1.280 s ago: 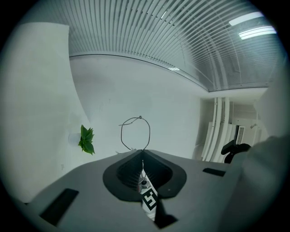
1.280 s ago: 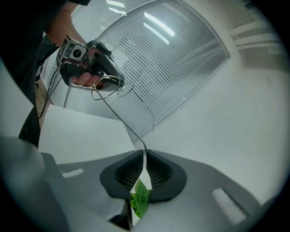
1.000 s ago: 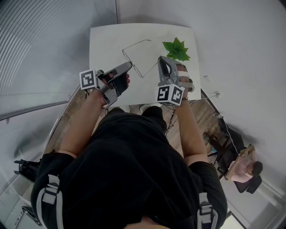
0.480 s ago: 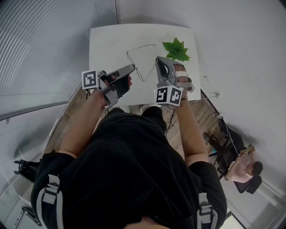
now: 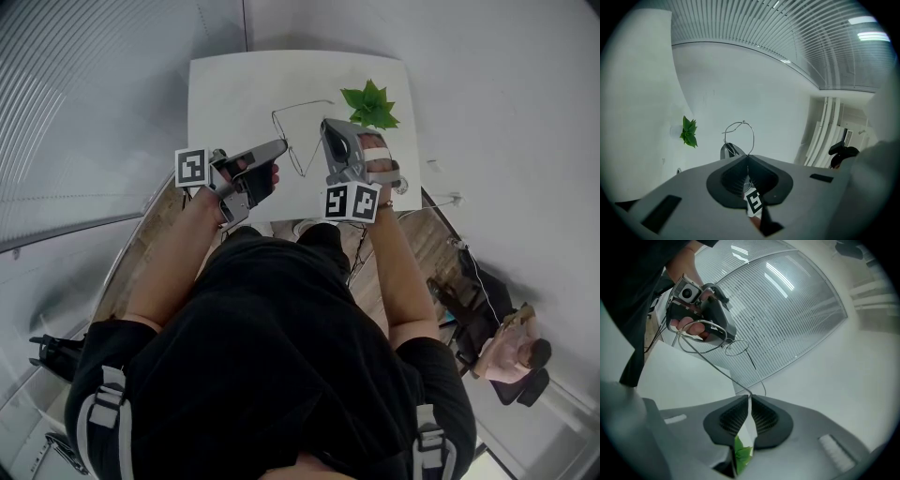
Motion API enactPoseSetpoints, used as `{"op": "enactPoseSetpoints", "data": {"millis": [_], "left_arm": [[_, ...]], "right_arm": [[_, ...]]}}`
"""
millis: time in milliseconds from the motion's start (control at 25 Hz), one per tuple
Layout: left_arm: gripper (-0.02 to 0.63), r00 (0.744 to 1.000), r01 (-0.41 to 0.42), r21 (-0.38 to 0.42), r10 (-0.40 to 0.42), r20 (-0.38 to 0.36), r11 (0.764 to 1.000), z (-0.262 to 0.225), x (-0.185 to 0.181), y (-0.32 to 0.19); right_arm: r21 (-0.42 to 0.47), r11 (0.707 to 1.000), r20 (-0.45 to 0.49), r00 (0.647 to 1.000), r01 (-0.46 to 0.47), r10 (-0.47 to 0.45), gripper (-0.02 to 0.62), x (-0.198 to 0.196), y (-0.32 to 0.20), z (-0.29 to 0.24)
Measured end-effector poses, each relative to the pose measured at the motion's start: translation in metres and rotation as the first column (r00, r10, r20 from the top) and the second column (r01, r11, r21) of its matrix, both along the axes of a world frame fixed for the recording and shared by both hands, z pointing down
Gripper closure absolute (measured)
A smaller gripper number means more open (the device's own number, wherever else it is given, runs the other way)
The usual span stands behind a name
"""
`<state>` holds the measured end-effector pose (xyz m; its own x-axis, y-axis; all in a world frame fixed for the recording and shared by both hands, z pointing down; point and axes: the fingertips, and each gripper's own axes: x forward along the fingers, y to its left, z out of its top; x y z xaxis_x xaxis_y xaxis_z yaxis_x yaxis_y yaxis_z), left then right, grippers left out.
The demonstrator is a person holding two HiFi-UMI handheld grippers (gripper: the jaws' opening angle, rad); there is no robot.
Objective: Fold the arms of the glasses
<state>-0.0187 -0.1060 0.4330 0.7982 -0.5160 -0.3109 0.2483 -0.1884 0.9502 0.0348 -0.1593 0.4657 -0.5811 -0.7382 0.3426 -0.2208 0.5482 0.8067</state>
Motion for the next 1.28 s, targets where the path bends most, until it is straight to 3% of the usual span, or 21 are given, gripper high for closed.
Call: {"op": "enactPoseSetpoints", "data": {"millis": [720,1280], "left_arm": [[0.595,0.999,-0.032,-0.001,0.032,0.000,0.999,0.003,0.004,0.001],[0.595,0.998,-0.069,0.008,0.069,-0.012,0.998,0.002,0.009,0.004]], "right_arm": [[0.031,0.996,-0.039,0.996,0.079,-0.078,0.561,-0.024,0.003,-0.002],[0.060,0.980,-0.058,0.980,0.191,-0.188,0.560,-0.051,0.015,-0.007]]}}
